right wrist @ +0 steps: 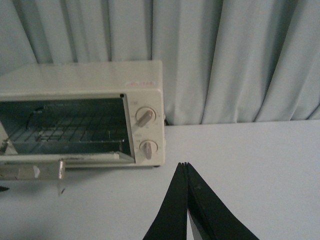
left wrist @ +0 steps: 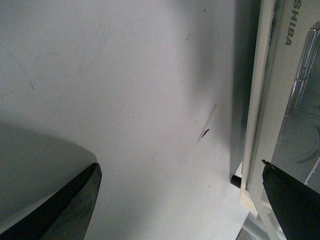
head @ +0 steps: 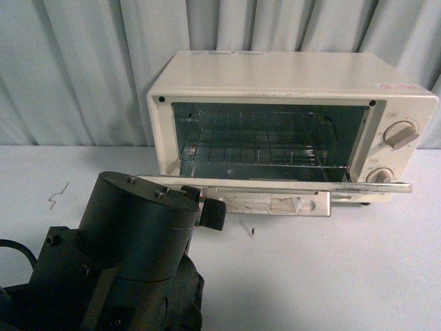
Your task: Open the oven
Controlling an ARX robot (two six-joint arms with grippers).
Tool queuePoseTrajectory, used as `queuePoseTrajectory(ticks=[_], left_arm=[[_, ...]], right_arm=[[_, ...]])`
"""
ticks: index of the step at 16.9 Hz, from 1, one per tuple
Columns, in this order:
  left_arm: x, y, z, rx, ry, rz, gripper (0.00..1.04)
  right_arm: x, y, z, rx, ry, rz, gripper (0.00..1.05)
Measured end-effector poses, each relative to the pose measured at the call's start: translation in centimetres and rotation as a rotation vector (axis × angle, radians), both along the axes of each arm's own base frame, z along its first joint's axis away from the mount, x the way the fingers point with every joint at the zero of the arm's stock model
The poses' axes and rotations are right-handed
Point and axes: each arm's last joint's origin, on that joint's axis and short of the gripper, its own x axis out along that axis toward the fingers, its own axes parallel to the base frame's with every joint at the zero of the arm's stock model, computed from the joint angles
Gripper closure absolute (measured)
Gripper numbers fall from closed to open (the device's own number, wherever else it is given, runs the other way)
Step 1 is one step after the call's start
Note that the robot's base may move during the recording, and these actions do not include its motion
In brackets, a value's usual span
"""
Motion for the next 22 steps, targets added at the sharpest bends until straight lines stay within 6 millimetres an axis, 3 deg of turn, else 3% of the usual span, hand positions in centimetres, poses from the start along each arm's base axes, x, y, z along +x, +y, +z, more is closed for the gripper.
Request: queuePoseTrajectory(ticks=[8, 9, 11, 12, 13, 15, 16, 17, 19, 21, 22], left_arm=[[0.0, 0.0, 0.0, 0.000, 0.001, -0.001, 0.07], [0.0, 0.0, 0.0, 0.000, 0.001, -0.001, 0.07], [0.0, 0.0, 0.0, 0.000, 0.001, -0.001, 0.07], [0.0, 0.1, 0.0, -0.011, -0.058, -0.035, 0.07], [-0.3, 0.6, -0.7, 0.022, -0.199, -0.113, 0.07], [-2.0, 3.1, -1.7, 0.227, -0.325, -0.235, 0.07], [-3.4, 5.6, -2.1, 0.412, -0.342, -0.310, 0.07], [-5.4, 7.9, -2.8, 0.488, -0.275, -0.327, 0.07], [-5.7, 9.0, -3.2, 0.483, -0.253, -0.328, 0.07], [-6.3, 10.3, -5.5, 0.899, -0.202, -0.373, 0.27], [-7.1, 11.5, -5.4, 1.053, -0.150, -0.458, 0.37]], right_arm=[[0.0, 0.0, 0.0, 0.000, -0.005, 0.000, 1.03], [0.0, 0.0, 0.0, -0.001, -0.005, 0.000, 0.96], [0.0, 0.0, 0.0, -0.001, -0.005, 0.000, 0.36], [0.0, 0.0, 0.0, -0.001, -0.005, 0.000, 0.14], [0.0, 0.0, 0.0, 0.000, -0.005, 0.000, 0.05], [0.0, 0.0, 0.0, -0.001, -0.004, 0.000, 0.07], [0.0, 0.0, 0.0, -0.001, -0.005, 0.000, 0.06], [0.0, 0.0, 0.0, -0.002, -0.004, 0.000, 0.06], [0.0, 0.0, 0.0, -0.002, -0.005, 0.000, 0.06], [0.0, 0.0, 0.0, -0.002, -0.005, 0.002, 0.06], [0.0, 0.0, 0.0, -0.002, -0.004, 0.000, 0.06]])
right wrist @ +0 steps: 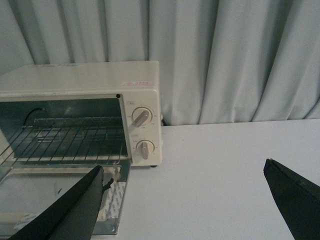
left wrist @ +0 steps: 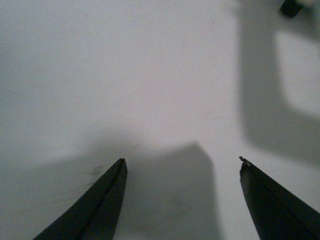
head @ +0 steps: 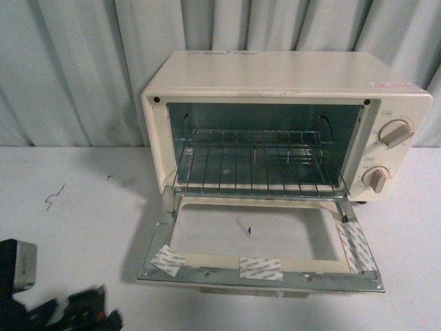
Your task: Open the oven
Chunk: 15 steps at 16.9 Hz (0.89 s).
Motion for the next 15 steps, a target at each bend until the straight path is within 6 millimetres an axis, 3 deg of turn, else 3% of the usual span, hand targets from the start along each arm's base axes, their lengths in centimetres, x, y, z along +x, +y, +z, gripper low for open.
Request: queuePoseTrajectory(ticks=[1, 3, 4, 5, 7, 9, 13, 15], left_arm=[[-2.2, 1.6, 0.7, 0.159, 0.085, -0.072, 0.49], [-4.3, 2.9, 2.2, 0.223, 0.132, -0.176, 0.71], [-4.7, 3.1, 2.5, 0.232, 0.140, -0.194, 0.76], [-5.0, 3.4, 3.3, 0.239, 0.128, -0.220, 0.89], [-4.0, 3.6, 5.3, 0.228, -0.028, -0.204, 1.03], [-3.3, 3.7, 7.4, 0.219, -0.175, -0.190, 1.03], [-3.5, 4.7, 14.7, 0.193, -0.640, -0.146, 1.03], [-4.7, 5.8, 16.1, 0.205, -0.663, -0.116, 1.03]], right_arm=[[0.0, 0.0, 0.0, 0.000, 0.000, -0.003, 0.06], [0.0, 0.0, 0.0, 0.000, -0.001, 0.001, 0.06], [0.0, 0.0, 0.0, 0.000, -0.001, 0.000, 0.06], [0.0, 0.0, 0.0, 0.000, 0.000, -0.002, 0.06], [0.0, 0.0, 0.0, 0.000, 0.000, 0.000, 0.06], [0.0, 0.0, 0.0, 0.000, 0.000, 0.000, 0.06], [0.0, 0.0, 0.0, 0.000, 0.000, 0.000, 0.06], [0.0, 0.0, 0.0, 0.000, 0.000, 0.000, 0.06]])
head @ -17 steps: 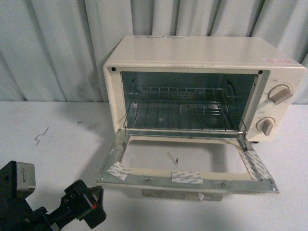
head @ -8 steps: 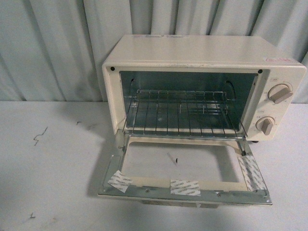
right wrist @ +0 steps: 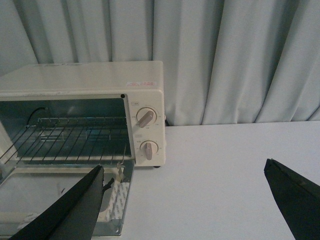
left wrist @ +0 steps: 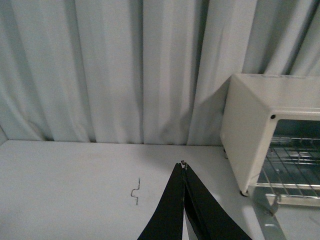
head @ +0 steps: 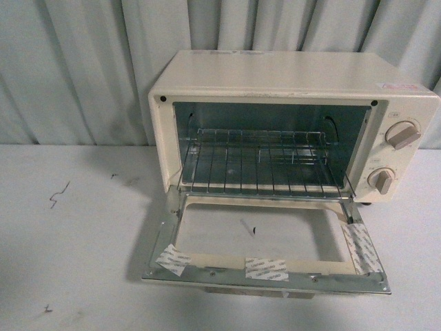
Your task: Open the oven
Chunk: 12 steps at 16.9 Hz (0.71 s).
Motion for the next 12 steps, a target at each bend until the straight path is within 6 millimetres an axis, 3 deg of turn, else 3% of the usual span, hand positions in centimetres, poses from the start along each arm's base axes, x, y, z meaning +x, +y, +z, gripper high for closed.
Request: queuePoseTrajectory(ticks=[4, 12], left_arm=[[-1.7, -0.1, 1.0, 0.000, -0.014, -0.013, 1.03], [-3.7, -0.1, 1.1, 0.000, 0.028, -0.014, 1.03]], right_arm=[[0.0, 0.0, 0.0, 0.000, 0.000, 0.000, 0.06], [0.0, 0.0, 0.0, 0.000, 0.000, 0.000, 0.06]])
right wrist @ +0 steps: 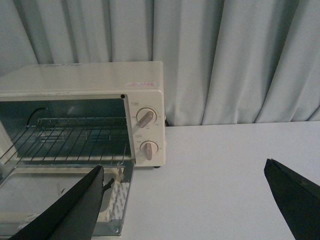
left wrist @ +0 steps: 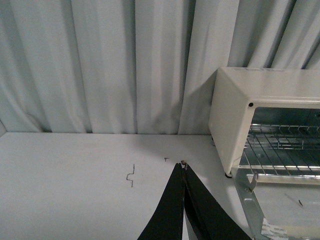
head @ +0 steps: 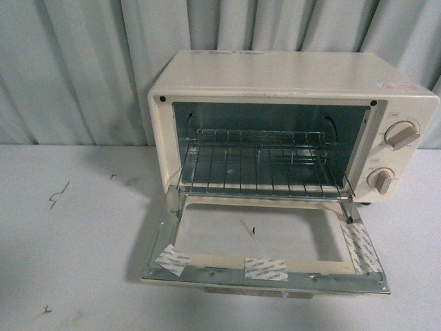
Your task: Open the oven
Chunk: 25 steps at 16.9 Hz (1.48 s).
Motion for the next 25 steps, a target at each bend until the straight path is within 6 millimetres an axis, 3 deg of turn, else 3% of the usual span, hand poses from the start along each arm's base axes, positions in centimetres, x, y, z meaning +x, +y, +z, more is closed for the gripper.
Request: queuePoseTrajectory(ticks=[6, 8, 14, 17, 22, 25], left_arm=[[-0.6, 0.0, -0.1, 0.000, 0.002, 0.000, 1.03], [-1.7, 0.0, -0.3, 0.000, 0.014, 0.000, 1.03], [-1.7, 0.0, -0.3, 0.000, 0.009, -0.002, 1.03], [-1.7, 0.0, -0.3, 0.000, 0.009, -0.002, 0.72], [-1.7, 0.0, -0.3, 0.000, 0.009, -0.002, 0.06], [-1.7, 0.0, -0.3, 0.001, 0.009, -0.002, 0.07]], right_arm=[[0.0, 0.0, 0.0, 0.000, 0.000, 0.000, 0.06], [0.0, 0.0, 0.0, 0.000, 0.000, 0.000, 0.06], [0.0, 0.0, 0.0, 0.000, 0.000, 0.000, 0.06], [0.0, 0.0, 0.0, 0.000, 0.000, 0.000, 0.06], [0.0, 0.0, 0.0, 0.000, 0.000, 0.000, 0.06], [0.0, 0.0, 0.0, 0.000, 0.000, 0.000, 0.06]])
